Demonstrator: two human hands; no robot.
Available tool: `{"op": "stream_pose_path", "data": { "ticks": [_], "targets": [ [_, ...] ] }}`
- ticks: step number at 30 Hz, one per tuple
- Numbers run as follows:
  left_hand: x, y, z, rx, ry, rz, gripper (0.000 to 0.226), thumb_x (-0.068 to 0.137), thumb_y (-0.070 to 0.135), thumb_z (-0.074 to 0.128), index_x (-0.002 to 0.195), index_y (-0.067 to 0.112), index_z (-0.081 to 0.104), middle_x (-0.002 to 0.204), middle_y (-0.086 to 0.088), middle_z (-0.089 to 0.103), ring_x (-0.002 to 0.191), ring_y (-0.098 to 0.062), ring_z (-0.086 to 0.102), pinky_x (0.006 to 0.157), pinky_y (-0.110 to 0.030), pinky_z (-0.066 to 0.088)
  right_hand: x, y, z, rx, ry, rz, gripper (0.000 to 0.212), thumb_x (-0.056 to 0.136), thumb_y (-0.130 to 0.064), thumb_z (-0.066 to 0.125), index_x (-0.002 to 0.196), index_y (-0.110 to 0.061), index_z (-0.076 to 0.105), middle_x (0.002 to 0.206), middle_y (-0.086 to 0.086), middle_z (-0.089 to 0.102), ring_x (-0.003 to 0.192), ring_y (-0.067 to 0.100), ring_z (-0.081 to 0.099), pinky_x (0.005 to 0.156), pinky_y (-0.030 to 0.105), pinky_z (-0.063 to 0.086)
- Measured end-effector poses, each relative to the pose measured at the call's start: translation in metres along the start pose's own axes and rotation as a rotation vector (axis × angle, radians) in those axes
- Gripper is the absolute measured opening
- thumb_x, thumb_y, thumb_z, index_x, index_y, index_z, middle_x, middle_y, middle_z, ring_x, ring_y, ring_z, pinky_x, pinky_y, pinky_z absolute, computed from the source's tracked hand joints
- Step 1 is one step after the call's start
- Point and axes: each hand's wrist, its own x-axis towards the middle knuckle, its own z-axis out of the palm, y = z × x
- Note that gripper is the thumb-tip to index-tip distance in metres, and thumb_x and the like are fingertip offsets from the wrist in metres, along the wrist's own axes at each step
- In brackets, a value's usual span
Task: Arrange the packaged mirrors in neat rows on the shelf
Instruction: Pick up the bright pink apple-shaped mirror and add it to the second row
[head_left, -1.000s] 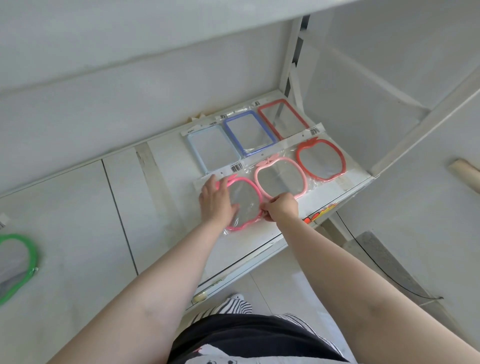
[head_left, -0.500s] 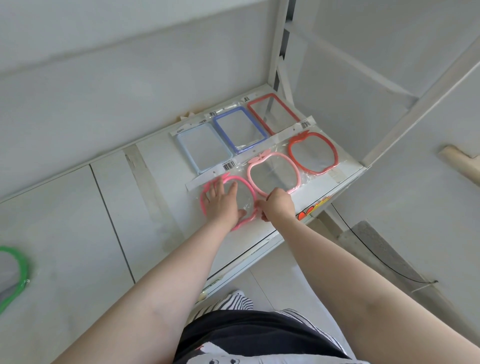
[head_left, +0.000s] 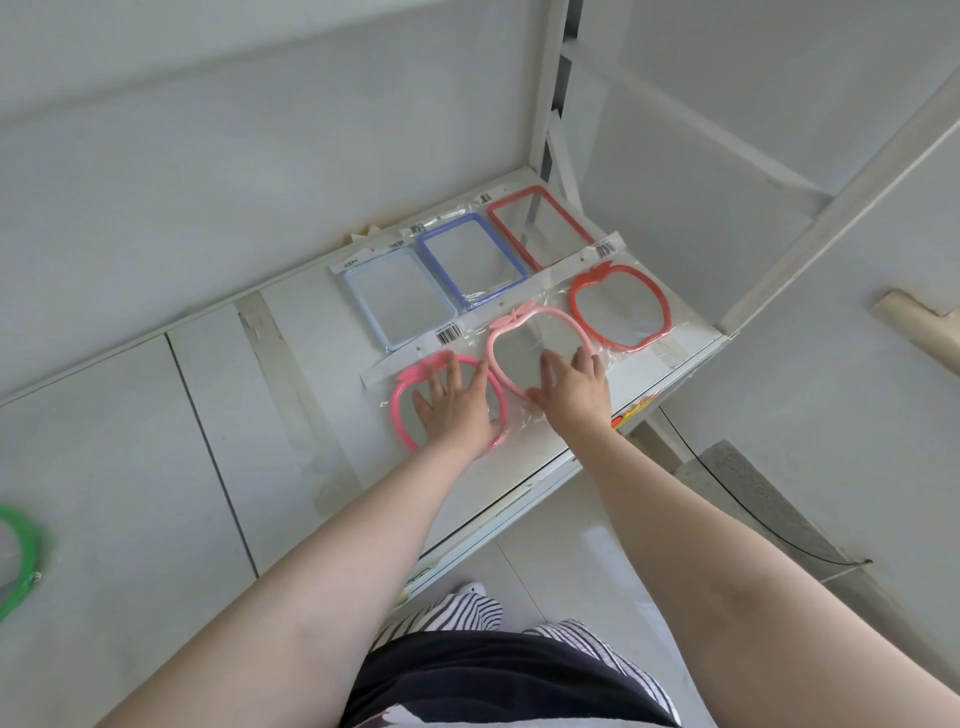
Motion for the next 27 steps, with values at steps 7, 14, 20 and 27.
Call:
{"op": "stream_pose_path", "data": {
  "ticks": [7,14,20,27],
  "targets": [
    [0.003,0.004,0.003,0.028,0.008,-0.029,0.096,0.079,0.046,0.068,0.152,0.031,0.007,0.161,-0.007,-0.012,0.148,-0.035,-0.013,0.115,-0.061,0.01,0.005,0.002,0.017,0.009,-0.007,0.046,0.051,0.085,-0.048,0.063,0.129,-0.03,0.046,0.14,0.013,0.037,0.139,0.036,0.023,0.113,0.049,0.03],
    [0.001,0.0,0.001,-0.024,0.089,0.013,0.084,0.083,0.044,0.063,0.151,0.03,0.016,0.162,-0.008,0.001,0.149,-0.032,-0.003,0.118,-0.053,0.011,-0.005,-0.001,-0.001,0.092,0.05,0.043,0.057,0.089,-0.041,0.06,0.141,-0.025,0.044,0.148,0.012,0.034,0.139,0.032,0.026,0.113,0.042,0.028],
    [-0.012,0.0,-0.013,-0.116,0.246,0.088,0.047,0.087,0.02,0.053,0.133,0.019,0.05,0.138,-0.006,0.053,0.129,-0.028,0.046,0.105,-0.04,0.04,-0.028,-0.003,-0.015,0.148,0.038,0.0,0.047,0.091,-0.029,0.059,0.136,-0.021,0.048,0.138,0.004,0.049,0.126,0.025,0.044,0.091,0.04,0.049],
    [-0.079,-0.026,-0.022,-0.091,0.29,-0.003,0.055,0.084,0.017,0.056,0.138,0.019,0.047,0.139,-0.006,0.052,0.128,-0.028,0.048,0.103,-0.035,0.041,-0.074,-0.01,-0.021,0.095,-0.039,-0.208,0.043,0.089,-0.03,0.061,0.13,-0.02,0.053,0.131,0.004,0.056,0.117,0.025,0.055,0.085,0.036,0.05]
  ]
}}
